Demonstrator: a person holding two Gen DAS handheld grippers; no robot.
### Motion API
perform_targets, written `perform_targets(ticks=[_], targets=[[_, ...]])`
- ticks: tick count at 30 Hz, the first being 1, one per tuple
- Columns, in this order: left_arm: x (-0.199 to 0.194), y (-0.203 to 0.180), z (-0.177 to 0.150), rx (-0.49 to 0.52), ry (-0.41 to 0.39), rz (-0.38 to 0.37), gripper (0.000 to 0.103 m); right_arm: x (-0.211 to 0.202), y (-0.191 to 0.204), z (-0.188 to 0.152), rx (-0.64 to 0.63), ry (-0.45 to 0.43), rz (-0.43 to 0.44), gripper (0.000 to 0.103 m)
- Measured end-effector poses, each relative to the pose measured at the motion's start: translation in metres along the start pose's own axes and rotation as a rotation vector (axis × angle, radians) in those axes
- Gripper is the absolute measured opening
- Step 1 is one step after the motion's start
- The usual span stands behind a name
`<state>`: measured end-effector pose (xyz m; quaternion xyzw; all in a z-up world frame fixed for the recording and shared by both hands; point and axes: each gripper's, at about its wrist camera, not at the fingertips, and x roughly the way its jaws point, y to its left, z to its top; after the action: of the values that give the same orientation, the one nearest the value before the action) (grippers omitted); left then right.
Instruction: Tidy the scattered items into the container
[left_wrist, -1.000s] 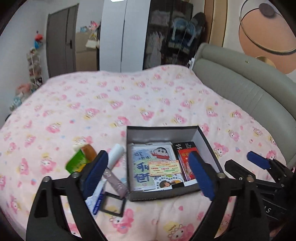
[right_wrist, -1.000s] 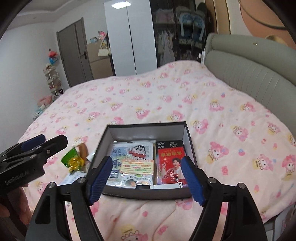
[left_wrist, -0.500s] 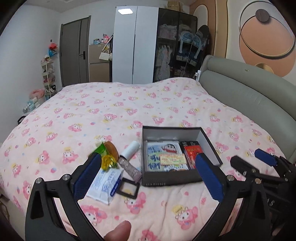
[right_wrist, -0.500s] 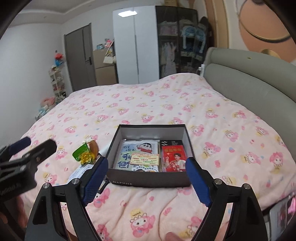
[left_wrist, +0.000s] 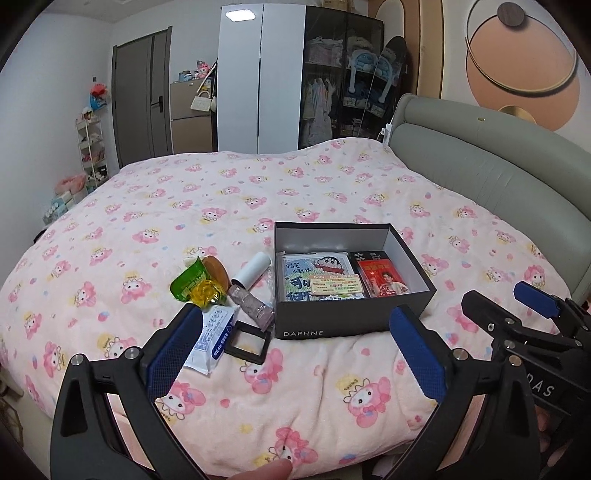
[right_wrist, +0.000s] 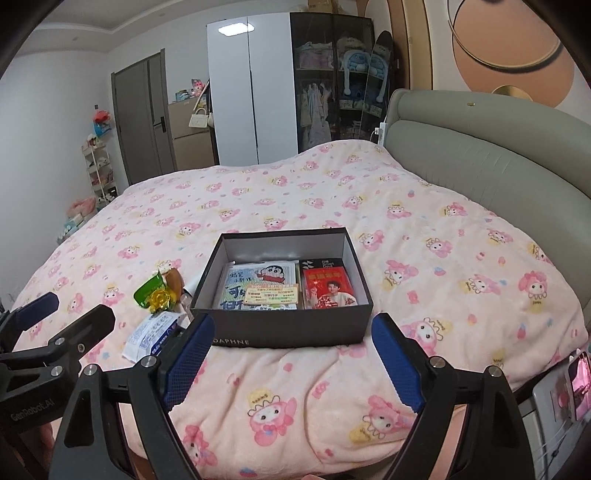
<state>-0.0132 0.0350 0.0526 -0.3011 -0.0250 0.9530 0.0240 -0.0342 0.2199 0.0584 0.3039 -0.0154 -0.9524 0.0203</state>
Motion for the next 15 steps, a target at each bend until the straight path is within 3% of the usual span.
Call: perform_targets(ticks=[15], targets=[[0.0024, 0.0014, -0.0033, -0.021, 0.009, 0.007, 0.102, 0.0015, 0.0053, -0.0076, -0.016, 0.015, 0.008, 0.086]])
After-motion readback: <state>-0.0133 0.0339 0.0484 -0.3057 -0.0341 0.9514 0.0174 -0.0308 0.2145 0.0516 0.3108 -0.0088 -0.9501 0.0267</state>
